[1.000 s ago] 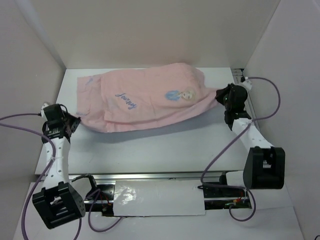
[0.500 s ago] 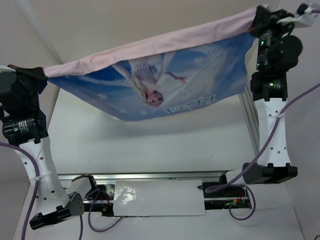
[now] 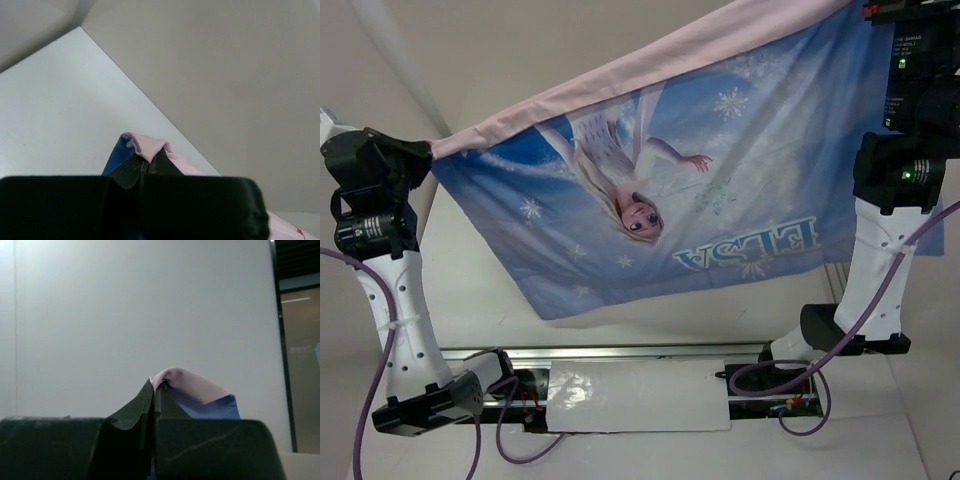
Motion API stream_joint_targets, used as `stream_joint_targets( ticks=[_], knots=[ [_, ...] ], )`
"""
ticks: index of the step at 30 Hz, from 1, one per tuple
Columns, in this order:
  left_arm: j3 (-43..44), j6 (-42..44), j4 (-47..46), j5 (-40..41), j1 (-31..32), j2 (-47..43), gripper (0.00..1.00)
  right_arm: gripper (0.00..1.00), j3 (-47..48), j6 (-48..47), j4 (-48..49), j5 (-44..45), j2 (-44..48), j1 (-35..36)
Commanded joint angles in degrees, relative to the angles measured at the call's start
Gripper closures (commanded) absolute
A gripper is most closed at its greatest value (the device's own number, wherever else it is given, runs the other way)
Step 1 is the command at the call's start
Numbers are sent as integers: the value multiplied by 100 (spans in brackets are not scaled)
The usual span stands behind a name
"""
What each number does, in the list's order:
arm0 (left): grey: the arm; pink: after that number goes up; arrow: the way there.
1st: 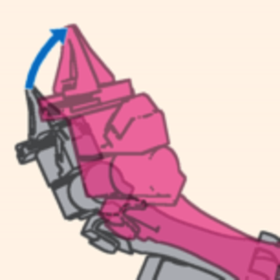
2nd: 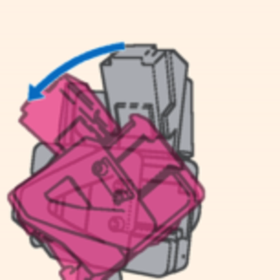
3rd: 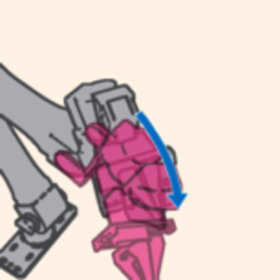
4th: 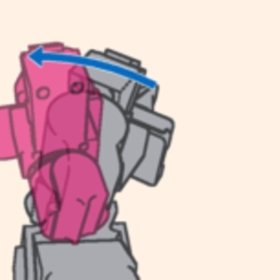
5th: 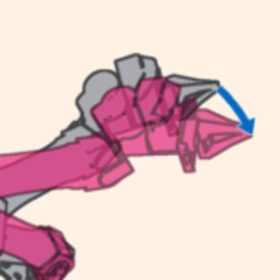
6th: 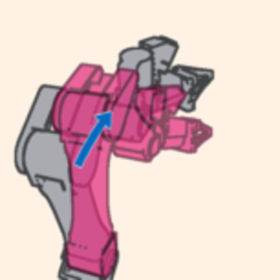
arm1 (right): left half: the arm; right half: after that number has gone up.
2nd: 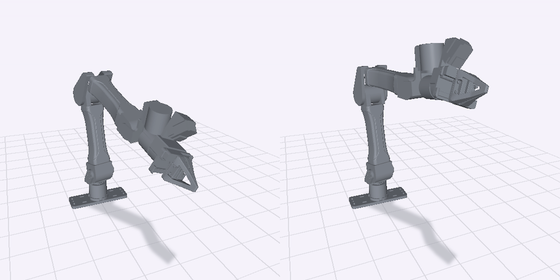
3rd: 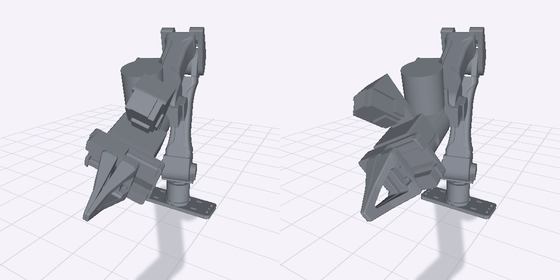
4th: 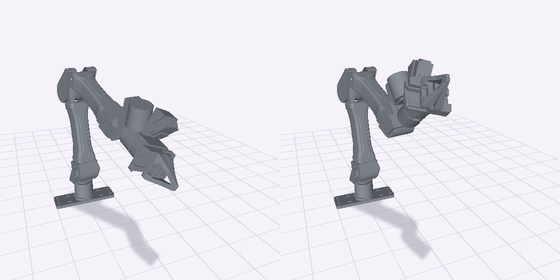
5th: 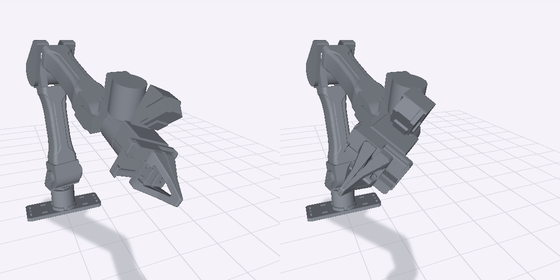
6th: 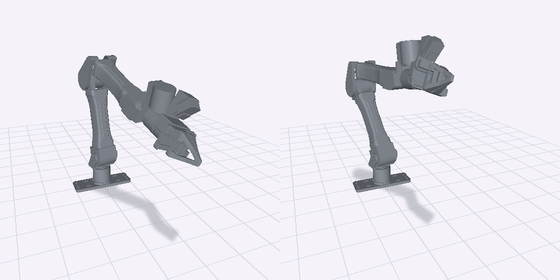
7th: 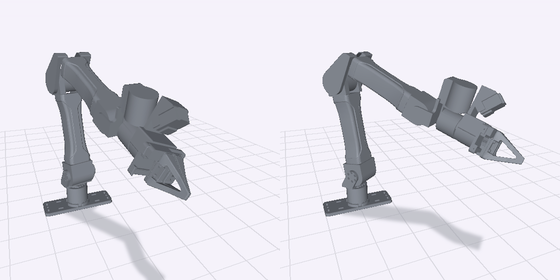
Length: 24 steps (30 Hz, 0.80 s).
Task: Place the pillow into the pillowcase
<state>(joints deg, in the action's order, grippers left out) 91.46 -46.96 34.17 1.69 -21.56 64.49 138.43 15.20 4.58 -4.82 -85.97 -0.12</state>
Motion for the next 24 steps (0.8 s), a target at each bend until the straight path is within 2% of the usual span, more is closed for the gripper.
stream_joint_targets(
  ticks=[1,2,3,5,6,7,8,10,11,12,13,14,15,16,17,18,19,20,21,23,24],
  knots=[
    [-540,152,153,984,-410,450,100,100,710,-474,1405,774,81,-181],
    [-594,239,151,625,-410,625,100,100,712,-474,1405,450,81,-181],
    [-655,222,151,221,-410,626,100,100,625,-283,1405,-397,81,-181],
    [-1058,74,-354,287,-357,408,100,100,186,86,1458,-1455,247,-181],
    [-1417,-14,-498,418,-444,154,100,100,-16,410,1458,-1948,326,-120],
    [-1420,-128,-499,506,-602,152,100,100,-296,509,1458,-2675,457,-68],
    [-1351,-129,-499,507,-604,221,100,100,-351,510,1336,-2978,537,-67],
    [-809,45,-17,289,-604,606,100,100,-675,458,1412,-2991,809,-67],
    [-805,47,54,288,-604,609,100,100,-1330,457,1710,-2407,1002,-67],
    [-805,47,54,357,-604,609,100,100,-1545,640,1817,-1435,1369,-67],
    [-1058,-6,-94,523,-604,609,100,100,-1712,642,1818,663,1468,-67],
    [-1147,-6,-95,612,-604,548,100,100,-1766,642,1984,1545,1469,-6],
    [-1218,-6,-95,613,-604,547,100,100,-1680,520,2255,1998,1391,55],
    [-1271,-6,-95,665,-604,547,100,100,-1374,197,2032,2203,1190,160],
    [-1271,-6,1,735,-604,634,100,100,-240,194,1586,1770,919,231],
    [-1323,46,2,675,-604,696,100,100,337,124,850,1217,263,232],
    [-1324,99,63,466,-604,758,100,100,751,176,704,515,4,232],
    [-1385,238,-224,-93,-604,706,100,100,921,298,789,-936,-137,127],
    [-1455,301,-471,-264,-351,618,100,100,775,447,929,-1403,-139,22],
    [-1535,301,-762,83,-147,311,100,100,380,764,1737,-2108,62,-320],
    [-1448,214,-624,172,-147,310,100,100,-153,1017,1896,-1945,220,-713]
  ],
)
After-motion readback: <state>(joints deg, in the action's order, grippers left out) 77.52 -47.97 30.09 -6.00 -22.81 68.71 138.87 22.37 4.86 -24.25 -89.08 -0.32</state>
